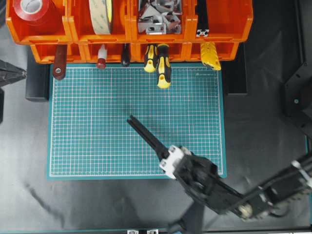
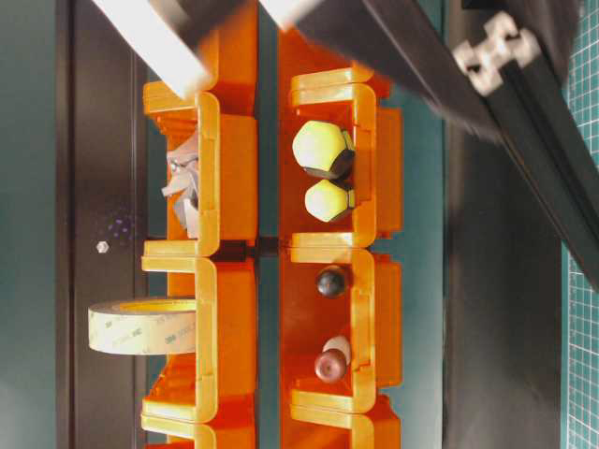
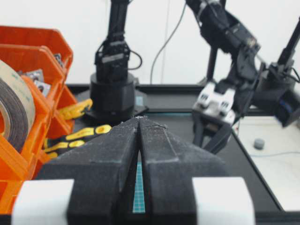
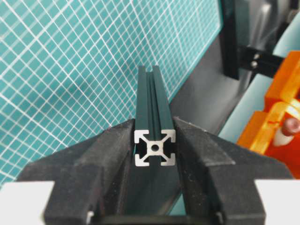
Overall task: Pick frame from container rack with right arm.
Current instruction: 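Carry the extrusion with the right gripper down onto the mat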
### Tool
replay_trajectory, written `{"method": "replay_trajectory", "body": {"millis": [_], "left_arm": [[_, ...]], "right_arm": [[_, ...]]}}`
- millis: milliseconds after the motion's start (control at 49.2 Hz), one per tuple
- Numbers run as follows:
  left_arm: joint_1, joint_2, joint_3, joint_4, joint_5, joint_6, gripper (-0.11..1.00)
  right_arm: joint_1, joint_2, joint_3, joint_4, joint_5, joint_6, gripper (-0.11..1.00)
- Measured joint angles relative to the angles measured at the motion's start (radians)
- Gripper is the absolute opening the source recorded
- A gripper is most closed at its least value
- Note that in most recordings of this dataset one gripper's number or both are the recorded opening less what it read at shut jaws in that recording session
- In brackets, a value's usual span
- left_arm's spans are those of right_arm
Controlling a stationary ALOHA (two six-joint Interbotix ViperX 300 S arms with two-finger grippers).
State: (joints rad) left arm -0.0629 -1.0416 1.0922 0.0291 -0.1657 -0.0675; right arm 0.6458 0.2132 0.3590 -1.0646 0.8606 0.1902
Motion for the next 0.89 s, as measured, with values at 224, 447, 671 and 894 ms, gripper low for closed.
{"method": "replay_trajectory", "body": {"millis": [224,447,671,894], "left_arm": [[0.005,-0.002,0.000,0.000,0.002,0.002,0.00],[0.020,-0.002,0.000,0.002,0.015,0.003,0.00],[0.021,-0.003,0.000,0.002,0.026,0.003,0.00],[0.020,-0.012,0.000,0.002,0.028,0.000,0.00]], "right_arm": [[-0.089,0.043,-0.046,0.000,-0.029,-0.020,0.25],[-0.100,0.078,-0.057,0.002,-0.041,-0.023,0.25],[-0.101,0.081,-0.057,0.006,-0.057,-0.008,0.25],[-0.103,0.081,-0.057,0.075,-0.083,-0.006,0.25]]}}
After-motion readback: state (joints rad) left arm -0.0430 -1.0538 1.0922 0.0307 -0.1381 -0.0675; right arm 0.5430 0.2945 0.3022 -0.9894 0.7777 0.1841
